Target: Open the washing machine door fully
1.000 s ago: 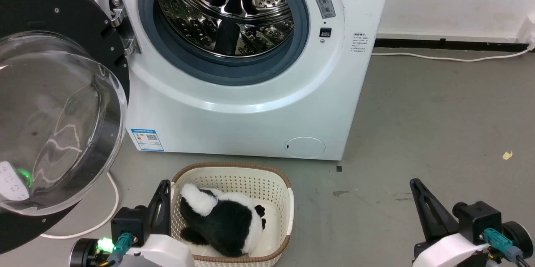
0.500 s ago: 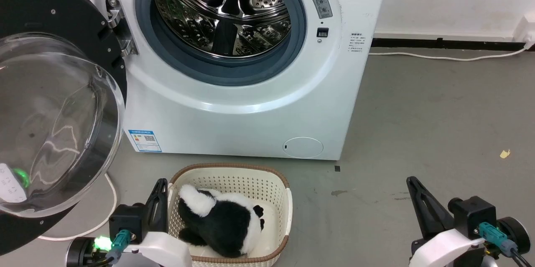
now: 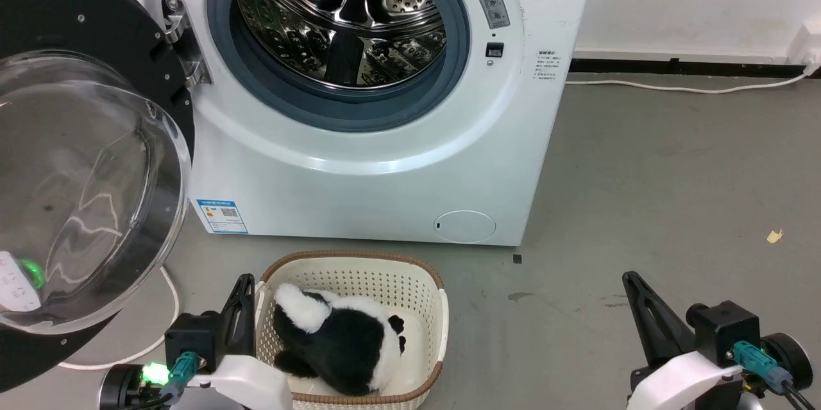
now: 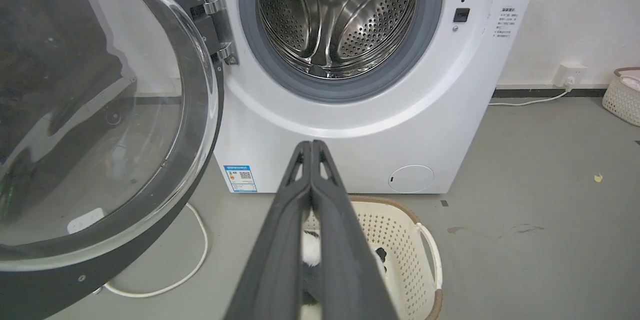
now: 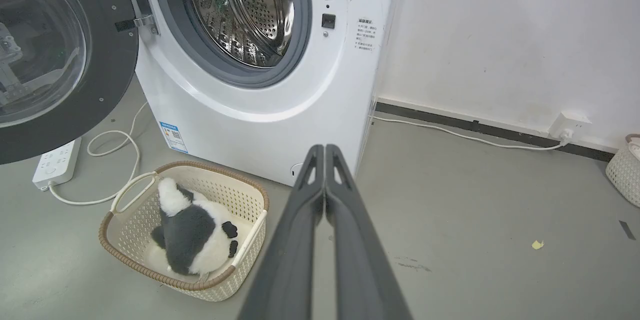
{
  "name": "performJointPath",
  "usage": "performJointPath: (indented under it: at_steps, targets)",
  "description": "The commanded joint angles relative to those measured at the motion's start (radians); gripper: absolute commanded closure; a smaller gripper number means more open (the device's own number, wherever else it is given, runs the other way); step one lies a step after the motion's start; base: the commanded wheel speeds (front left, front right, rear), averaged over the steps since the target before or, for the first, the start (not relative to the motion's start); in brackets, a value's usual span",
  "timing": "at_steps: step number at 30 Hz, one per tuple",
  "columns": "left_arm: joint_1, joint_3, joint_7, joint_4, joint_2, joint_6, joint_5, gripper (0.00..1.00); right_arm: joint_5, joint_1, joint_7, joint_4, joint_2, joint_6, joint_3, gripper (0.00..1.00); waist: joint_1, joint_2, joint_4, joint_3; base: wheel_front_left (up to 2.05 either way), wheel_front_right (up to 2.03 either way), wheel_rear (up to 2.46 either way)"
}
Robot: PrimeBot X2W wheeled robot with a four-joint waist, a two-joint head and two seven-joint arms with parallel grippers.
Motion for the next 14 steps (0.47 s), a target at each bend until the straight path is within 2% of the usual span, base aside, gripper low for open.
performJointPath:
  at_steps: [1,14]
  targets:
    - [-0.015,0.000,0.000,-0.004,0.000,-0.004,0.009,1.00,-0.008,-0.013,0.000,-0.002,0.005,0.001,0.000,1.00,0.0000,-0.0001,0.000,0.000,0.00,0.00,0.00]
    - [-0.015,0.000,0.000,-0.004,0.000,-0.004,0.009,1.00,-0.008,-0.013,0.000,-0.002,0.005,0.001,0.000,1.00,0.0000,-0.0001,0.000,0.000,0.00,0.00,0.00]
